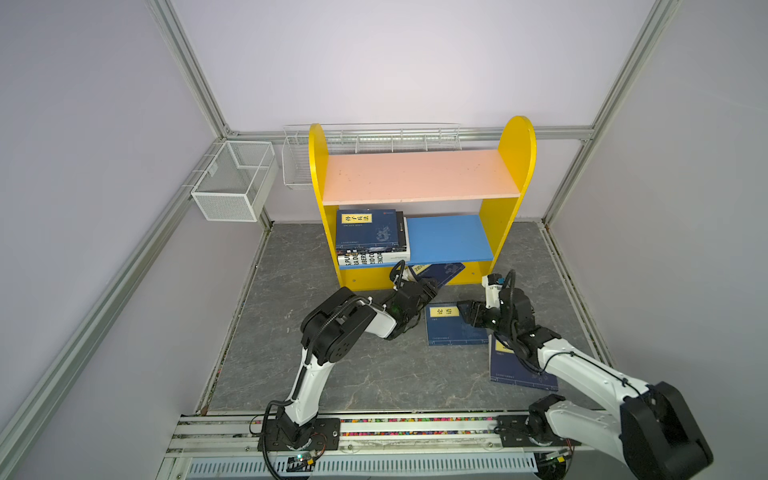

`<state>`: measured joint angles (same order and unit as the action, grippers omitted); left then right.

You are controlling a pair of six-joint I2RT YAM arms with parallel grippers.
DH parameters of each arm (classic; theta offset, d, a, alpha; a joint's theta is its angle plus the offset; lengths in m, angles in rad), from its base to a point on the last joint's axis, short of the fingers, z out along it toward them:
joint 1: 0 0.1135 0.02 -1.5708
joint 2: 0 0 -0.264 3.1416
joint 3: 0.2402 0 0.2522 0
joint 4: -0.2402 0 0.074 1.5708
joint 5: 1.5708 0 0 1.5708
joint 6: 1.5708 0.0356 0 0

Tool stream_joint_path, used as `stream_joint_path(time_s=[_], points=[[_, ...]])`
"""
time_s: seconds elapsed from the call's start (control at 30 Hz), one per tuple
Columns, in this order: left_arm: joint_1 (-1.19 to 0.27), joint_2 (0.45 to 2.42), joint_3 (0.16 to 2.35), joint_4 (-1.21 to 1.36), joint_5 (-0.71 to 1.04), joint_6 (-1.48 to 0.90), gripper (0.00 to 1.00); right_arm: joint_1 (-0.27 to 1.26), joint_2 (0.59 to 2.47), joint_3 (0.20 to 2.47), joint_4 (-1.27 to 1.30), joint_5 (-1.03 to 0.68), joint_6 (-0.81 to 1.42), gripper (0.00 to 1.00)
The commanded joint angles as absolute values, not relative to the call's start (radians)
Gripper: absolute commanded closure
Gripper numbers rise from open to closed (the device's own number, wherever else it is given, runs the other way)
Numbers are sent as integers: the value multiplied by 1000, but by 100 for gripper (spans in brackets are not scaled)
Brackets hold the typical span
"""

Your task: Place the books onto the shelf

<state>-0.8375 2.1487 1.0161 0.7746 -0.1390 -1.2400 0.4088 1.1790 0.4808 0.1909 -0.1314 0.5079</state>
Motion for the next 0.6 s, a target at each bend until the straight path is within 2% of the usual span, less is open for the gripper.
stream_joint_path(time_s=[0.0,0.1,0.3,0.57], points=[[-827,2205,988,792,-144,-1283,40,414,1214,526,275,-175,505,38],[-820,2223,983,841,-133,-1305,50,414,1221,534,268,-173,500,38],[-820,2215,980,829,-137,-1308,61,414,1204,531,235,-152,485,38],[-820,2210,967,835,-131,-1316,84,415,1186,524,210,-138,486,38]])
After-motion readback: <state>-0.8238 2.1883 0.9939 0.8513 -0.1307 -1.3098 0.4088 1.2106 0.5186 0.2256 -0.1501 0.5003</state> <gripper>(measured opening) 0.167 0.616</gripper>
